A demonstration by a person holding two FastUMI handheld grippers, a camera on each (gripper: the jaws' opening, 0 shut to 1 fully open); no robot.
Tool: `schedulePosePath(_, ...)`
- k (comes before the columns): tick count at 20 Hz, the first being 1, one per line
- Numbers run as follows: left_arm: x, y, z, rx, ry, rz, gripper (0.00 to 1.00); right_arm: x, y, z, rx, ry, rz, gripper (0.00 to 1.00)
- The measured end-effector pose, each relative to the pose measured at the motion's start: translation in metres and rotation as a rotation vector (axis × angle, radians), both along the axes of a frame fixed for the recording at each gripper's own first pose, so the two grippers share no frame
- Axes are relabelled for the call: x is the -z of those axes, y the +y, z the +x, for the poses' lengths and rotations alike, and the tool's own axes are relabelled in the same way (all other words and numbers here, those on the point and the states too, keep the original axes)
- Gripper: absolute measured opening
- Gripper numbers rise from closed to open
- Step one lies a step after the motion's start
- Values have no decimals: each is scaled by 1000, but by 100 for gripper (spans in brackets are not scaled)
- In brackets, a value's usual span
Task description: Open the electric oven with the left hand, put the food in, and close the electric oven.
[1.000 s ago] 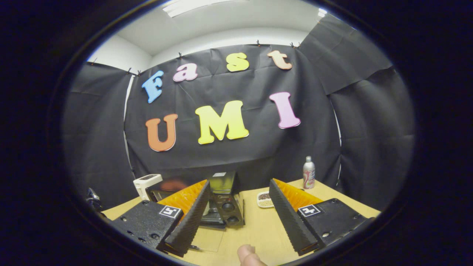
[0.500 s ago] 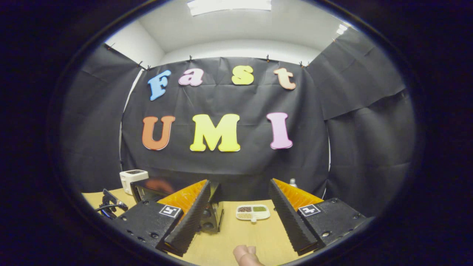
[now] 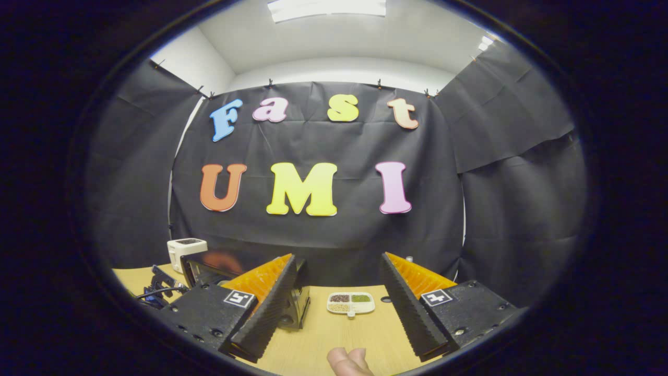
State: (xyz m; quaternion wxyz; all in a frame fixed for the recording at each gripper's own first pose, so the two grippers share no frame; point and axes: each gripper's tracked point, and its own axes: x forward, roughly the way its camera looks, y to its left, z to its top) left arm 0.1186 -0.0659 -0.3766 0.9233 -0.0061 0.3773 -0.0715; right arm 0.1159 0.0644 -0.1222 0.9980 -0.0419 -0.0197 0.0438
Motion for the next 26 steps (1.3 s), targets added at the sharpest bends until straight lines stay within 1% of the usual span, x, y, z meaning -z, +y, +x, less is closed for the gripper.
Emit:
schedulePosePath(3,-1,0,0,-13,8,-4,95,-2,-3,4,3,3,9,96)
schedulePosePath(6,-8,0,1,-10,-7,-3,95,0,-5,3,6,21,35,96)
schedulePosePath(7,-11,0,2,-9,-14,-6,100,1,-6,5,8,24,40,96)
schedulePosePath(8,-14,-1,1,-8,-21,-8,95,1,-7,5,10,26,43,96)
schedulePosePath(12,-30,-1,7,-10,-69,-23,95,0,-5,2,-3,36,68,96)
schedulePosePath(17,-59,-1,24,-7,-152,-32,95,-2,-8,1,12,32,44,96)
schedulePosePath(21,-79,5,41,-24,-195,-49,95,-5,-12,-2,20,25,41,96)
schedulePosePath(22,-84,6,46,-30,-207,-61,95,-5,-14,-4,25,25,38,100)
schedulePosePath(23,-89,6,50,-34,-214,-75,95,-5,-15,-3,28,23,36,100)
schedulePosePath(24,-94,6,53,-38,-222,-93,95,-6,-16,-3,29,21,36,96)
schedulePosePath(26,-99,9,60,-48,-228,-112,94,-7,-16,-6,26,19,39,96)
